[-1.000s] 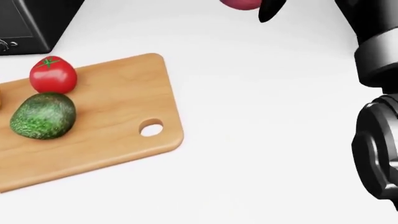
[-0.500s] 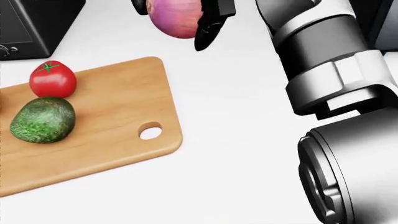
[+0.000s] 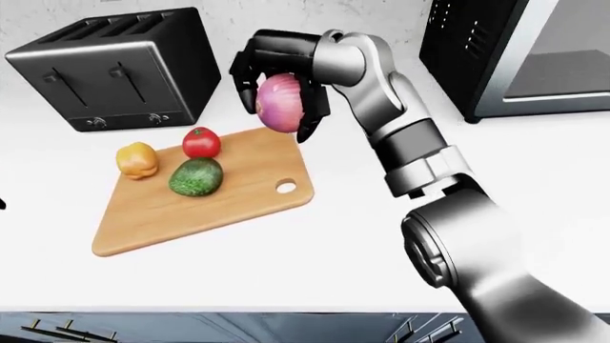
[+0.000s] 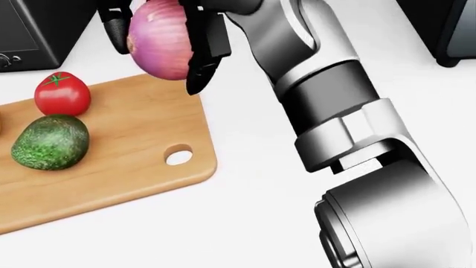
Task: Place the avocado, onion, tomato and bell pepper on the cutting board.
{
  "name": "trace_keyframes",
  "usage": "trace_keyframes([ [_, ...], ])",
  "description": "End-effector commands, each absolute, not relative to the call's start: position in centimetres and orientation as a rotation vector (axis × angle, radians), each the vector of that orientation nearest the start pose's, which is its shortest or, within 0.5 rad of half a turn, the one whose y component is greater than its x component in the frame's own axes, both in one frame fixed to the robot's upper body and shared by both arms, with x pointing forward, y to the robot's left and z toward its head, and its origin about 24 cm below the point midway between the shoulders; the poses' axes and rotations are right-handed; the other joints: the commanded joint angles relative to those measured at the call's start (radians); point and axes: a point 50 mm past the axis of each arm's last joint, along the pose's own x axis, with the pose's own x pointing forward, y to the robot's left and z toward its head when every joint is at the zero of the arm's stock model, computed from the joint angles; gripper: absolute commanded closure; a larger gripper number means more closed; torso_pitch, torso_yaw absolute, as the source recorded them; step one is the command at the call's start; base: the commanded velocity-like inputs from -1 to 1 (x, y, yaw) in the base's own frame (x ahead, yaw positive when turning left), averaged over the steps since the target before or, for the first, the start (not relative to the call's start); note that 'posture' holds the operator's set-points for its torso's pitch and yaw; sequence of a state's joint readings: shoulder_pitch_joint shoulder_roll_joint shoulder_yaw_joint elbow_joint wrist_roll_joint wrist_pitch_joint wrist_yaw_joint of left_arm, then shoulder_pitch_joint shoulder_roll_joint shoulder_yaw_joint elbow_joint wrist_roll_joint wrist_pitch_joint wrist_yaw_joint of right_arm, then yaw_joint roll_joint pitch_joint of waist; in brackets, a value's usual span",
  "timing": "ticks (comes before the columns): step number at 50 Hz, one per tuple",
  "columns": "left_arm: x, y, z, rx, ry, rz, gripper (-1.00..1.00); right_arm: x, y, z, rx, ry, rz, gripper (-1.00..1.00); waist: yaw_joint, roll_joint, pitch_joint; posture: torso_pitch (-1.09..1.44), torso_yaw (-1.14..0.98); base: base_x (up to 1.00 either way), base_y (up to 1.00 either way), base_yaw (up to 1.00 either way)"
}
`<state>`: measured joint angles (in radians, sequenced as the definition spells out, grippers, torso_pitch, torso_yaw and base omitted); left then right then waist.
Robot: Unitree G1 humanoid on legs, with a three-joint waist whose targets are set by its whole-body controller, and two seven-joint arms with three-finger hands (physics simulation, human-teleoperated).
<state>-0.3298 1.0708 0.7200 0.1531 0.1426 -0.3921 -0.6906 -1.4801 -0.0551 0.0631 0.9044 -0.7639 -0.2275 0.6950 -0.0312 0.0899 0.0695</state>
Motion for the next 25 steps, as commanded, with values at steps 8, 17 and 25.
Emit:
trace_keyframes([
  [8,20.1,36.0,33.6,1.35,-0.469,0.12,-1.0,37.7,1.0,33.3,-1.228,-0.578,0.717,1.0,-0.001,0.012,-0.03,0.0,0.0,0.0,0.0,0.0],
  [17,20.1,35.9,33.5,1.35,-0.467,0.117,-1.0,38.1,1.4,32.7,-1.217,-0.554,0.683,1.0,-0.001,0.014,-0.031,0.0,0.0,0.0,0.0,0.0],
  [25,20.1,36.0,33.3,1.349,-0.463,0.116,-1.0,38.4,2.1,32.0,-1.172,-0.518,0.652,1.0,0.0,0.016,-0.033,0.0,0.0,0.0,0.0,0.0],
])
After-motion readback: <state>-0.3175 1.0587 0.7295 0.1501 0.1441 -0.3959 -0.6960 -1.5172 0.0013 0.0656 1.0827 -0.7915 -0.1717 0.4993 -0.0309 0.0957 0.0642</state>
